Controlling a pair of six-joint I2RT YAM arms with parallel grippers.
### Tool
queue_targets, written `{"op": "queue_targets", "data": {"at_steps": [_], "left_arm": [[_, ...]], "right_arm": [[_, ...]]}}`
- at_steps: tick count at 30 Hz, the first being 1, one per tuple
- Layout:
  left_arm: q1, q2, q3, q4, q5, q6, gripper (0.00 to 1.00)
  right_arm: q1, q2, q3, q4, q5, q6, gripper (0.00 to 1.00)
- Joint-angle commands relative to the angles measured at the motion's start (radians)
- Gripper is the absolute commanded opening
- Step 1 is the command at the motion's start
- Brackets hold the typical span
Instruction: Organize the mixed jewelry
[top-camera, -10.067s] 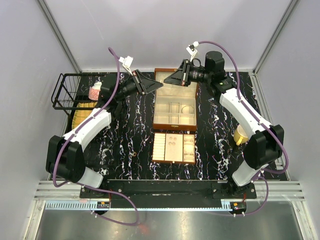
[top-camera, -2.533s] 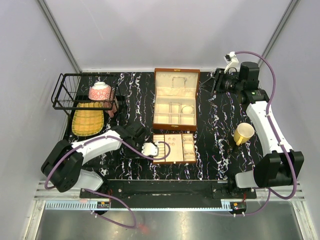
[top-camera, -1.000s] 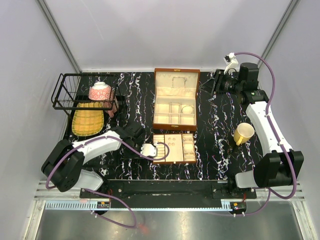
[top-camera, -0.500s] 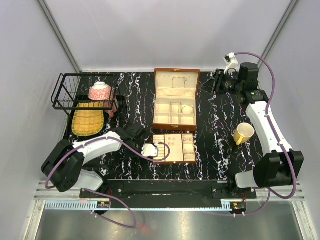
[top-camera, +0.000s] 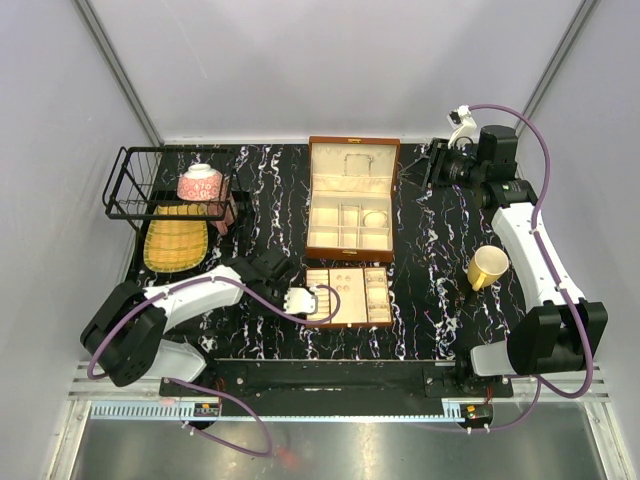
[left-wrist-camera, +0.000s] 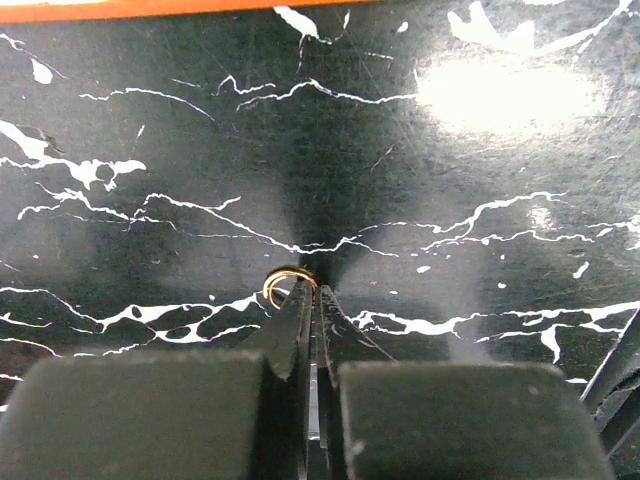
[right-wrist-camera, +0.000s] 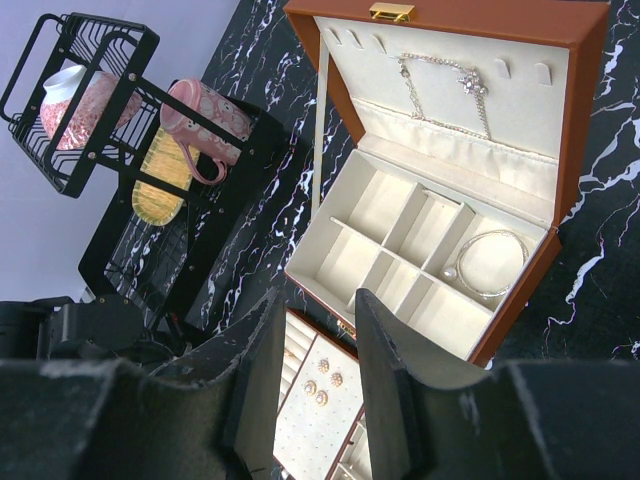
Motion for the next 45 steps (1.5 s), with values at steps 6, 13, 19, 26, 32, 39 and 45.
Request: {"op": "queue_targets", "data": {"at_steps": [6, 13, 19, 26, 32, 39, 45], "left_arm": [[-0.002, -0.026, 0.081, -0.057, 0.089, -0.017, 0.0], [0.015, -0.059, 0.177, -0.141, 0.161, -0.01, 0.0], [0.039, -0.072, 0.21, -0.18, 0.195, -0.002, 0.0], [0.038, -0.039, 0.182, -0.186, 0.209, -0.014, 0.05], [0.029, 0.004, 0.148, -0.149, 0.223, -0.037, 0.21], [0.013, 0.019, 0.105, -0.108, 0.194, -0.031, 0.26], [0.007, 0.042, 0.095, -0.077, 0.178, -0.028, 0.28]], "right_arm": [[-0.004, -0.036, 0.032, 0.011, 0.006, -0.029, 0.4], [-0.006, -0.032, 0.032, 0.013, -0.006, -0.035, 0.41], [-0.004, -0.027, 0.026, 0.015, -0.026, -0.035, 0.41], [-0.004, -0.03, 0.014, 0.021, -0.034, -0.035, 0.42], [-0.006, -0.03, 0.012, 0.024, -0.034, -0.035, 0.41], [-0.006, -0.027, 0.009, 0.024, -0.034, -0.033, 0.41], [-0.007, -0.032, 0.012, 0.024, -0.034, -0.032, 0.41]]}}
